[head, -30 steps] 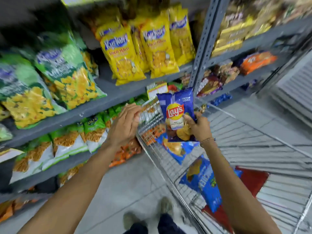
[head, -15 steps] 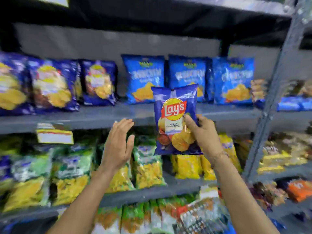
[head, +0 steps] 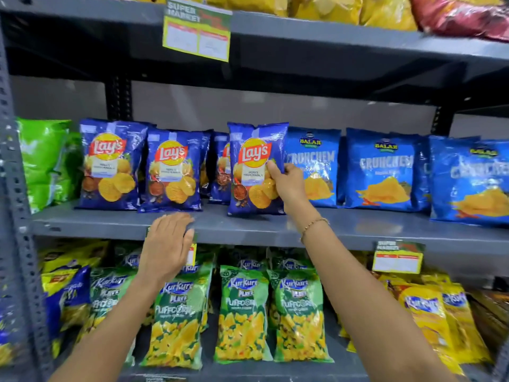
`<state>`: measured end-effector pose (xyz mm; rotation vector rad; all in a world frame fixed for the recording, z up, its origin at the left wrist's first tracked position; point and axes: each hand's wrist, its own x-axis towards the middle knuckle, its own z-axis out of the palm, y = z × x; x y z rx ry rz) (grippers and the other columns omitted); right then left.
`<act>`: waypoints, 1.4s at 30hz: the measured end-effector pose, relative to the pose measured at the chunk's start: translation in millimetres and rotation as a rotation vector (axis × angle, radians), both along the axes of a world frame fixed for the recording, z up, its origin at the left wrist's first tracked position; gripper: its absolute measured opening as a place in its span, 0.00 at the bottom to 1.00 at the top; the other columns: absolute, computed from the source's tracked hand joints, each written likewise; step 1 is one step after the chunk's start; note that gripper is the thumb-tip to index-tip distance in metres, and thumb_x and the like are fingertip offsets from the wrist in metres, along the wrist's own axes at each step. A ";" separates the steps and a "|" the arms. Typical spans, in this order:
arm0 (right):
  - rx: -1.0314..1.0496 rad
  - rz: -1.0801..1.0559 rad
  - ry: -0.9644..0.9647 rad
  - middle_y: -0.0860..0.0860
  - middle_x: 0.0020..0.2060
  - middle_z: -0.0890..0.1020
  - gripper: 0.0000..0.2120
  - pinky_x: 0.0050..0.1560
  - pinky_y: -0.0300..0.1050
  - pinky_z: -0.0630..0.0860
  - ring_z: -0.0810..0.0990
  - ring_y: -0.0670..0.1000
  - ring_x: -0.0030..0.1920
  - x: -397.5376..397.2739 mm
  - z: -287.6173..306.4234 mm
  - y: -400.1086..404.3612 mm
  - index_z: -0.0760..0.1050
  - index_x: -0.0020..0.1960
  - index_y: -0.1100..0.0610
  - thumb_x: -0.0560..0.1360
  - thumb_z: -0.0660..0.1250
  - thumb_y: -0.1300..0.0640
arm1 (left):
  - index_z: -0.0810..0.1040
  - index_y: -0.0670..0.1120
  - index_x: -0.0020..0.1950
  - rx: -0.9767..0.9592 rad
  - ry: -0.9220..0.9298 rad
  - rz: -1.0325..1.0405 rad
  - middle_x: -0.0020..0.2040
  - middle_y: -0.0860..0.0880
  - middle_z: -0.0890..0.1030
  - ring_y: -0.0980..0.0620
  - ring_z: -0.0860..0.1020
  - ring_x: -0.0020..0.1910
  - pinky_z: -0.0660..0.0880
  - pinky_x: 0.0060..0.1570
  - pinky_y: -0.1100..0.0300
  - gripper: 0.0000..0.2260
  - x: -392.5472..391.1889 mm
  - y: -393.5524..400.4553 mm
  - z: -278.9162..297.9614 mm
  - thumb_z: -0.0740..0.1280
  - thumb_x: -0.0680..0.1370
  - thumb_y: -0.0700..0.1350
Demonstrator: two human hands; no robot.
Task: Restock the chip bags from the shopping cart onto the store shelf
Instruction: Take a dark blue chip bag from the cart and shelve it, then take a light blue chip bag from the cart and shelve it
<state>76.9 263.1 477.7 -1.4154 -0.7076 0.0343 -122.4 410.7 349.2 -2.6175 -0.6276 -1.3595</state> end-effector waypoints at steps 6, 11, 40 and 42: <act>-0.066 0.028 0.083 0.55 0.49 0.81 0.17 0.42 0.41 0.79 0.80 0.52 0.46 18.4 -2.9 38.7 0.76 0.57 0.62 0.76 0.65 0.49 | 0.75 0.43 0.57 0.079 -0.060 0.004 0.53 0.44 0.82 0.44 0.77 0.52 0.65 0.55 0.51 0.21 7.4 12.8 -9.2 0.47 0.81 0.52; -0.203 0.062 0.091 0.51 0.38 0.79 0.15 0.36 0.40 0.71 0.76 0.50 0.39 31.3 -9.2 43.1 0.75 0.39 0.56 0.77 0.63 0.46 | 0.75 0.44 0.58 0.128 -0.095 0.008 0.53 0.45 0.82 0.47 0.75 0.54 0.65 0.56 0.52 0.18 12.9 23.7 -14.9 0.50 0.80 0.51; -0.561 -0.717 0.694 0.63 0.40 0.82 0.08 0.48 0.56 0.75 0.81 0.58 0.44 -23.2 -470.2 -441.4 0.75 0.44 0.58 0.79 0.59 0.58 | 0.74 0.36 0.55 -0.624 0.764 -0.918 0.52 0.35 0.78 0.38 0.76 0.53 0.67 0.53 0.51 0.10 230.5 -419.4 -269.5 0.59 0.79 0.41; -0.686 -0.668 0.835 0.67 0.46 0.82 0.12 0.47 0.52 0.72 0.81 0.62 0.50 -28.4 -511.2 -475.6 0.77 0.48 0.66 0.79 0.59 0.59 | 0.73 0.34 0.56 -0.741 0.964 -0.821 0.54 0.32 0.76 0.38 0.76 0.54 0.68 0.52 0.51 0.11 246.1 -445.1 -315.2 0.61 0.77 0.38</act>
